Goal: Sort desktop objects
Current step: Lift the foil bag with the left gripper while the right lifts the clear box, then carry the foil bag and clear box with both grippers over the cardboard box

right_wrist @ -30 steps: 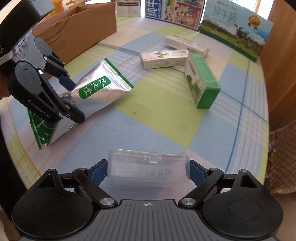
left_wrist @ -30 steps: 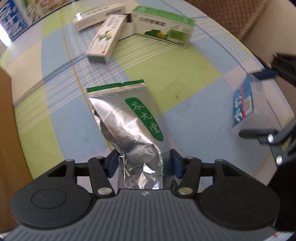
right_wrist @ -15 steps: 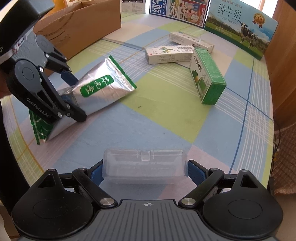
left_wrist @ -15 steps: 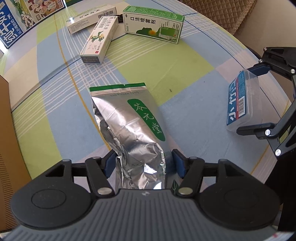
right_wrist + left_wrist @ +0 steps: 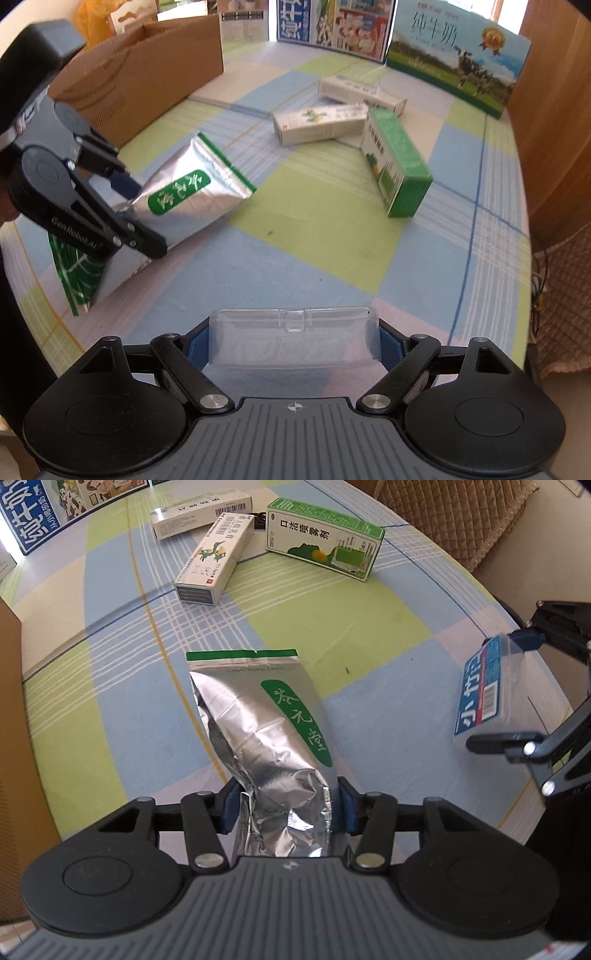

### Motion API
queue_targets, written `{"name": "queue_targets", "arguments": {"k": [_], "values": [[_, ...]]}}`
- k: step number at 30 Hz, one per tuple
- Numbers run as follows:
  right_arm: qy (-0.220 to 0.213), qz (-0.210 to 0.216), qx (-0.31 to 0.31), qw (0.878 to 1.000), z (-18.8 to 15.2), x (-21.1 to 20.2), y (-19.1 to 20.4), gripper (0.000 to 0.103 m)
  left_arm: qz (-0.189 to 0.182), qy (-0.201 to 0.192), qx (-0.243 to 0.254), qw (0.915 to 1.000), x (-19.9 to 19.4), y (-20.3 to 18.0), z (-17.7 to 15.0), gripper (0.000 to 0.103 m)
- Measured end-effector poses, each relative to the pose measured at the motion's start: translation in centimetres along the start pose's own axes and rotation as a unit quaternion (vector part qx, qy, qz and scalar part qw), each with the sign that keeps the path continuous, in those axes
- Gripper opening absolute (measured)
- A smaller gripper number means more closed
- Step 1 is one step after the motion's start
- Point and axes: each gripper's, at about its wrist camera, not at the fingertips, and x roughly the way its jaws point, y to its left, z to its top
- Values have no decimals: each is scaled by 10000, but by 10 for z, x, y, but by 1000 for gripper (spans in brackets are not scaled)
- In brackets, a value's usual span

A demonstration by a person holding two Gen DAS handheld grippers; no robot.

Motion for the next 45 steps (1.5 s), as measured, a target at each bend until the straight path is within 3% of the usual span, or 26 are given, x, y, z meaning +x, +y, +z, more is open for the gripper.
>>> {"name": "queue_targets", "arguments": {"k": [8, 29, 45], "values": [[-83, -97, -101, 9999, 3, -21, 12, 83, -157, -50, -65, 9998, -21, -2, -11, 46], [-399, -117, -440, 9982, 16, -61, 68, 83, 128, -486, 83, 9987, -99, -4, -45, 46], [-978, 148, -971, 9903, 88, -80, 130, 83, 336, -974, -51, 9947, -183, 36, -56, 46]]}}
